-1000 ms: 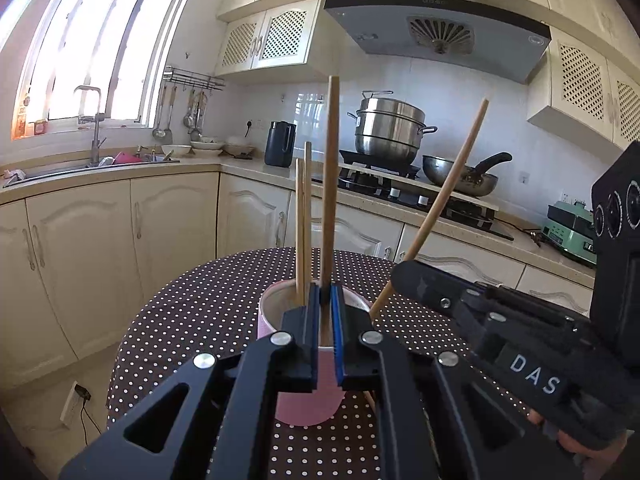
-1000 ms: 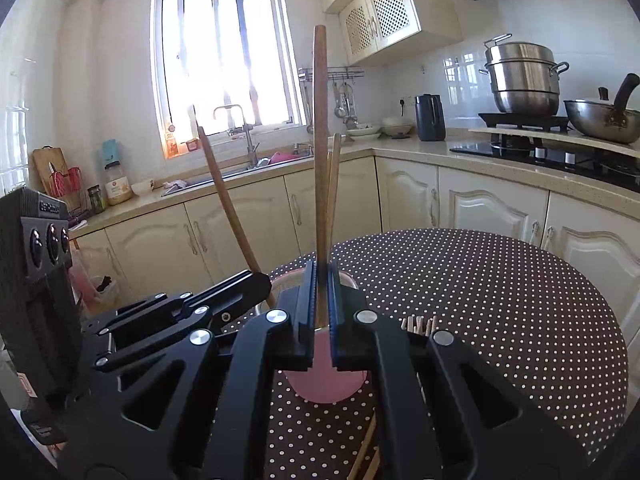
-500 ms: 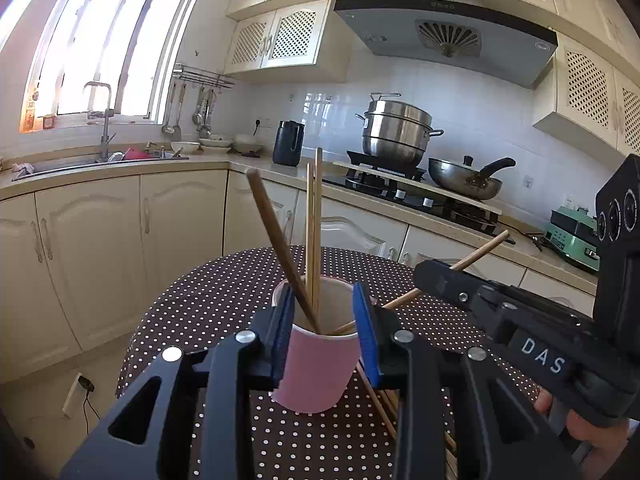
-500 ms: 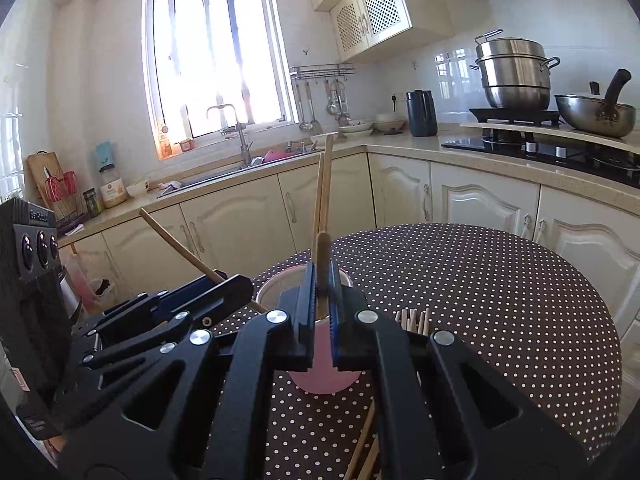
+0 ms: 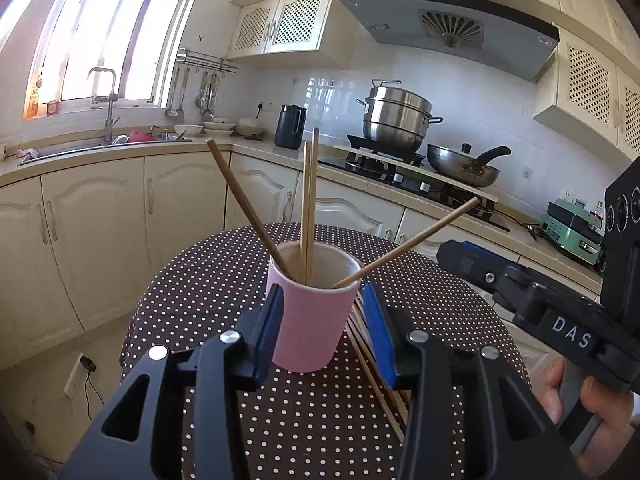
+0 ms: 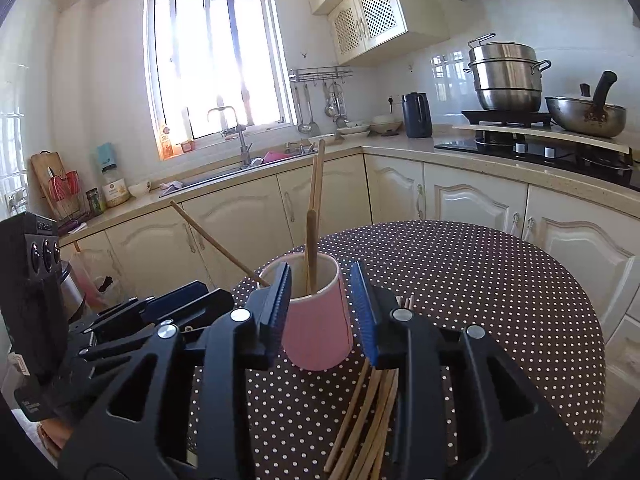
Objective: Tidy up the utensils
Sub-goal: 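Move the open right gripper back over the chopstick pile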
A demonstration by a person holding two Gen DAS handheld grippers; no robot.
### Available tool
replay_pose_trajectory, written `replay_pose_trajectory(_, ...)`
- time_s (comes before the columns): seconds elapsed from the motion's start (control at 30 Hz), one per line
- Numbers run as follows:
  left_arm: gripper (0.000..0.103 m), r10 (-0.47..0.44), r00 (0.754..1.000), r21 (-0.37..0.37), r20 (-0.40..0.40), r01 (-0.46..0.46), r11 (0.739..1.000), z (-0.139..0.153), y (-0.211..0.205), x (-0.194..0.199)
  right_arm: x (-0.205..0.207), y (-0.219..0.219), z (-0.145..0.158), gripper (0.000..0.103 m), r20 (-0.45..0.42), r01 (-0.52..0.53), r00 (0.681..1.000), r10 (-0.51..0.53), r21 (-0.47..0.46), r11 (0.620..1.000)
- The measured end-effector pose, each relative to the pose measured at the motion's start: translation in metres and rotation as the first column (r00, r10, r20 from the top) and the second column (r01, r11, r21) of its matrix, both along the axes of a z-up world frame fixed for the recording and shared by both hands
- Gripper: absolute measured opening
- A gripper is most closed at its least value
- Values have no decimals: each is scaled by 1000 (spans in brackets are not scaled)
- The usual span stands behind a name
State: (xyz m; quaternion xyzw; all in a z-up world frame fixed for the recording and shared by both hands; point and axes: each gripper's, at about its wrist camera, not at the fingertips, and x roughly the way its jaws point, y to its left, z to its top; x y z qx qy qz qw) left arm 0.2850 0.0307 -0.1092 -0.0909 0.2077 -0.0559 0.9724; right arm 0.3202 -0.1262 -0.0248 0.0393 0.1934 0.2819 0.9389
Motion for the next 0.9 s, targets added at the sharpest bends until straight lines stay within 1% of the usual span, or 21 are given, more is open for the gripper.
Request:
replay_pose_trajectory(0.13,41,-18,998,11,-67,18,1000,-8,-11,4,-4,-12,-4,32,-11,13,1000,-14,-7,1000)
replay_pose_trajectory(0.3,41,-30,987,49,-158,38,998,-24,-29,14,-5,-30,-14,32,-34,35,999,-36,-21,999)
replay_pose_trajectory(0.37,41,-41,978,65,-205,55,996,-30,-38,20,-4,-38,-18,32,-49,43,998,-44,-24,999)
replay_pose_trajectory(0.5,41,-54,963,94,-265,82,992,-42,-54,29,4,-54,-30,32,-98,59,993,-63,-36,998)
replay_pose_trajectory(0.53,41,-69,955,98,-287,101,990,-47,-59,32,7,-57,-34,32,-111,60,992,-64,-40,997)
replay_pose_trajectory(0.67,41,-79,936,123,-343,127,984,-61,-71,46,17,-67,-47,32,-160,65,985,-72,-48,997)
replay_pose_trajectory(0.73,41,-66,925,146,-373,129,981,-69,-78,55,22,-71,-55,32,-181,65,981,-74,-51,997)
replay_pose_trajectory(0.83,41,-55,911,146,-408,124,981,-77,-82,68,30,-74,-67,32,-215,58,974,-69,-57,997)
replay_pose_trajectory(0.9,40,-36,903,160,-429,116,980,-83,-84,77,36,-76,-73,32,-237,51,969,-64,-59,997)
